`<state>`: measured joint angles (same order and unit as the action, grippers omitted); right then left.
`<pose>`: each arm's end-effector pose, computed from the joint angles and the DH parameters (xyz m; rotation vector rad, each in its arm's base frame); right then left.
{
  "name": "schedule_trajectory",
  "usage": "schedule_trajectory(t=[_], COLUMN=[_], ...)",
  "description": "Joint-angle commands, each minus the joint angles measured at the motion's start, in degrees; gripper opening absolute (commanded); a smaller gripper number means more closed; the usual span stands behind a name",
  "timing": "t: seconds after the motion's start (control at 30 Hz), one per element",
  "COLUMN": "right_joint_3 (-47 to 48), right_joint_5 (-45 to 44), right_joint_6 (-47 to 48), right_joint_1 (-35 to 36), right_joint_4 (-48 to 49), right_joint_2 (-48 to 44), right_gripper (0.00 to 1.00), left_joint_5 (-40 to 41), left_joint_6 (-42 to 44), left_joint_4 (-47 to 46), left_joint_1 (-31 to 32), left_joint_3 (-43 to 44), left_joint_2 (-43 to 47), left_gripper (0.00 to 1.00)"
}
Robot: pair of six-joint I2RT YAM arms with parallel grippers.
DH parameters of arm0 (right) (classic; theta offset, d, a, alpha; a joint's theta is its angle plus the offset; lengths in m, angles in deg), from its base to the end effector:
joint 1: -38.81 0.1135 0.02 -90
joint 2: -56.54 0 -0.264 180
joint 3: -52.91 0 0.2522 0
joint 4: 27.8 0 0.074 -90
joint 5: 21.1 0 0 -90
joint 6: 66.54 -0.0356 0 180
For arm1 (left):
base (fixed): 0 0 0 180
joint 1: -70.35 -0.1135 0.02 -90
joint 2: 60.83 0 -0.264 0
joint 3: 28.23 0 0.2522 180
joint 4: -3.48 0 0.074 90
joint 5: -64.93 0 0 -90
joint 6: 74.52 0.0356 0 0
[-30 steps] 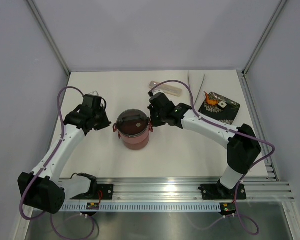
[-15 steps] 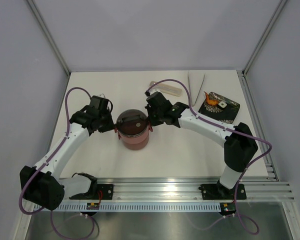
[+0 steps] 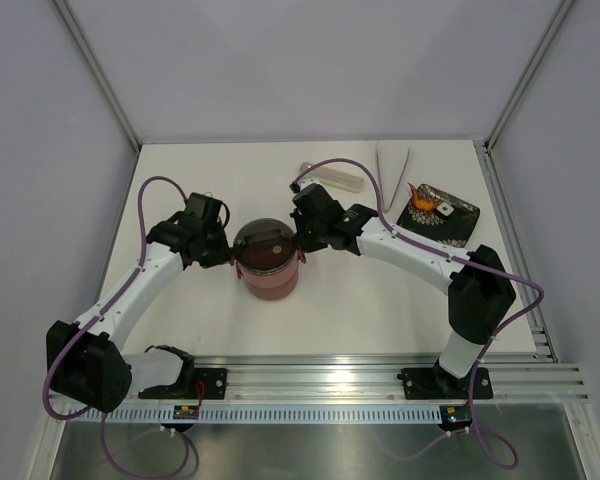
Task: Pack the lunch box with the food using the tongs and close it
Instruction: Close the fastener on the packing box, then reset both arms
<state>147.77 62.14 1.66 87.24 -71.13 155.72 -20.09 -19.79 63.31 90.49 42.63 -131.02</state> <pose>0.2601 0.2870 0.2743 -0.5074 2.3860 0.4256 0.2253 -0.0793 0.2708 -0.3755 2.5890 -0.2347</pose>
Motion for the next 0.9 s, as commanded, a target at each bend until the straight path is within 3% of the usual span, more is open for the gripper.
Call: schedule_trajectory(t=[0.0, 0.2, 0.3, 0.33, 0.47, 0.63, 0.77, 0.87], right_joint_3=[2.2, 1.6, 0.2, -0.7, -2.7, -5.1, -6.6, -8.2], right_joint_5=[1.2, -5.6, -8.3, -9.5, -13.4, -15.6, -18.5, -22.8], right_joint_6=[0.2, 0.8, 1.0, 0.9, 1.0, 0.9, -0.1, -2.0], right_joint_1=[2.1, 1.3, 0.4, -0.1, -1.7, -4.7, -8.1, -9.7], right_joint_4=[2.1, -1.3, -2.1, -2.3, -3.2, -4.5, -6.2, -7.2], right_joint_2=[-0.6, -2.6, -4.9, -5.7, -10.3, -13.9, -17.0, -19.7], right_gripper=[0.02, 0.04, 0.11, 0.21, 0.43, 0.50, 0.64, 0.88], left_joint_5=[-1.4, 3.3, 6.0, 6.8, 9.4, 11.4, 12.9, 14.1], left_joint_6=[-1.6, -0.9, -0.4, -0.3, 0.5, 2.0, 2.6, 3.2], left_joint_4=[-4.9, -1.9, 0.2, 1.0, 3.0, 4.7, 6.0, 6.4], left_joint_1=[1.1, 1.1, 1.0, 1.0, -0.2, -2.2, -3.9, -5.0], left_joint_3=[0.9, 3.5, 4.7, 4.8, 4.9, 4.7, 5.3, 6.4], left_joint_2=[0.4, 3.0, 3.7, 4.4, 6.4, 8.4, 9.7, 11.1], left_gripper=[0.00, 0.00, 0.00, 0.00, 0.00, 0.00, 0.00, 0.00])
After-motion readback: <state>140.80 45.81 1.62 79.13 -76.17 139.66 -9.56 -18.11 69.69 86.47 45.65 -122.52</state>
